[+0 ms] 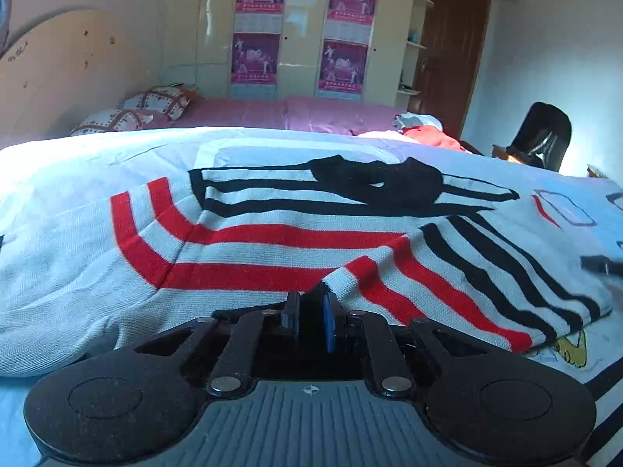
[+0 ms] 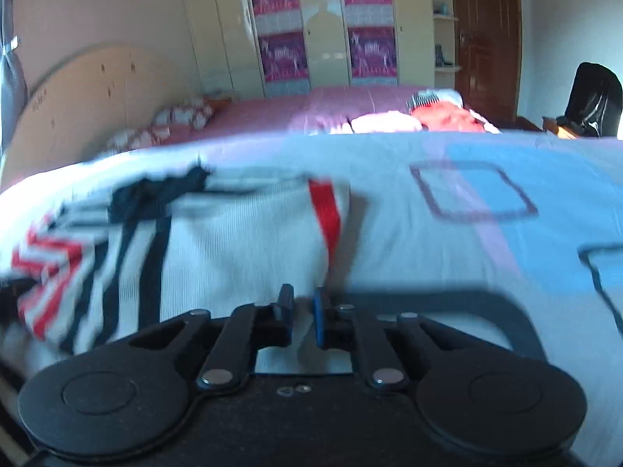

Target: Fold small clothes

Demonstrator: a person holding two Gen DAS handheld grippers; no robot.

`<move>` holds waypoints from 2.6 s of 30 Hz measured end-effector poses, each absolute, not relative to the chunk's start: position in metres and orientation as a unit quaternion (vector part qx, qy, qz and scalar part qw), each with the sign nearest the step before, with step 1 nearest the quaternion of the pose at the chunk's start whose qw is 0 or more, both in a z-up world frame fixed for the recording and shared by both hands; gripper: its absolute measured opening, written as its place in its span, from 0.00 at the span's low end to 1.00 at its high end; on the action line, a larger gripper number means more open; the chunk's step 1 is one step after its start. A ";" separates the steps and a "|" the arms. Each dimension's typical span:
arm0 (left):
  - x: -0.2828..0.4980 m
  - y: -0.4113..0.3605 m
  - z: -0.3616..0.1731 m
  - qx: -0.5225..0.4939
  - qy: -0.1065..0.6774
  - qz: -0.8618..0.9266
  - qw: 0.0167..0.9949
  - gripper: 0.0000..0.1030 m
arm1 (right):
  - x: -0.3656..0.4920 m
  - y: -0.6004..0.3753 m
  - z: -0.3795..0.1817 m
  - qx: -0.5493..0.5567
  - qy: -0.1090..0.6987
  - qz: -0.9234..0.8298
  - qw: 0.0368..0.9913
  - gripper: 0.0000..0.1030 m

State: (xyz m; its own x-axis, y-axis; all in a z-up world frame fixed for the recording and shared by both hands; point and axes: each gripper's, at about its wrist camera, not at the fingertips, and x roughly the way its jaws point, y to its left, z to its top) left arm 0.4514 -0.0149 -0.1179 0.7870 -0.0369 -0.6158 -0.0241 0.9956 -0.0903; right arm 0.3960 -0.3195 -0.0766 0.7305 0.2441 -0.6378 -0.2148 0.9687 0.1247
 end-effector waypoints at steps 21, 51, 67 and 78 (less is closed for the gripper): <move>0.281 0.215 -0.116 -0.340 0.221 0.190 0.894 0.67 | 0.322 -0.253 -0.047 0.014 0.349 0.087 0.933 0.27; 0.406 0.171 -0.048 -0.252 0.182 -0.001 0.950 0.09 | 0.310 -0.208 -0.025 0.148 0.337 0.013 0.930 0.29; 0.388 0.003 -0.064 -0.120 0.269 -0.099 0.950 0.56 | 0.322 -0.242 -0.039 0.302 0.345 0.092 0.884 0.53; 0.348 0.139 -0.110 -0.127 0.305 0.063 0.942 0.56 | 0.372 -0.151 -0.069 0.396 0.417 0.173 0.800 0.48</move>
